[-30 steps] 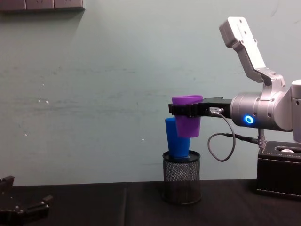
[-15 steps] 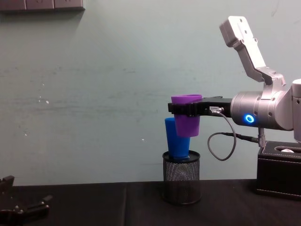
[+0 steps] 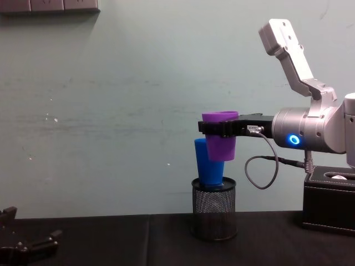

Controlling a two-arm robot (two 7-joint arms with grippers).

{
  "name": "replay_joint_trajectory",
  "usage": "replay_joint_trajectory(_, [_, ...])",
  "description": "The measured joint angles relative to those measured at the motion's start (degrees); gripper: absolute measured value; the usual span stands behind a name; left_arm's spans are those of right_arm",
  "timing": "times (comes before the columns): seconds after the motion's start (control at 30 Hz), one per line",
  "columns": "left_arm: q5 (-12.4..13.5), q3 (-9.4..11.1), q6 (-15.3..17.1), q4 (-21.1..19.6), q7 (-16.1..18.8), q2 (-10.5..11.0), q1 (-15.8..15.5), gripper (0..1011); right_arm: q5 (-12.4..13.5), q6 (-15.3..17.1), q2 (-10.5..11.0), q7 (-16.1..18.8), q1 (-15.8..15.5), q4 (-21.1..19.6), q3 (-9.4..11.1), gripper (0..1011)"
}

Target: Pick up one cup with a gripper and tap it against the other cup.

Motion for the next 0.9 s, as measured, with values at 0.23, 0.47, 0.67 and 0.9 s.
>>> replay_joint_trajectory(0.23, [0.00,0.00,0.00,0.00,0.00,0.00,0.00,1011,0.02,0.01,0.00,-0.07,-0.01,-0.04,-0.04,741])
replay_joint_trajectory(0.47, [0.00,0.00,0.00,0.00,0.00,0.00,0.00,1011,0.04,0.01,0.00,-0.10,-0.02,-0.04,-0.06,741])
replay_joint_trajectory(0.67, [0.00,0.00,0.00,0.00,0.00,0.00,0.00,1011,0.06,0.01,0.00,-0.12,-0.02,-0.04,-0.06,741])
replay_joint_trajectory(0.9, [0.00,0.00,0.00,0.00,0.00,0.00,0.00,1012,0.06,0.01,0.00,-0.16,-0.02,-0.04,-0.06,741])
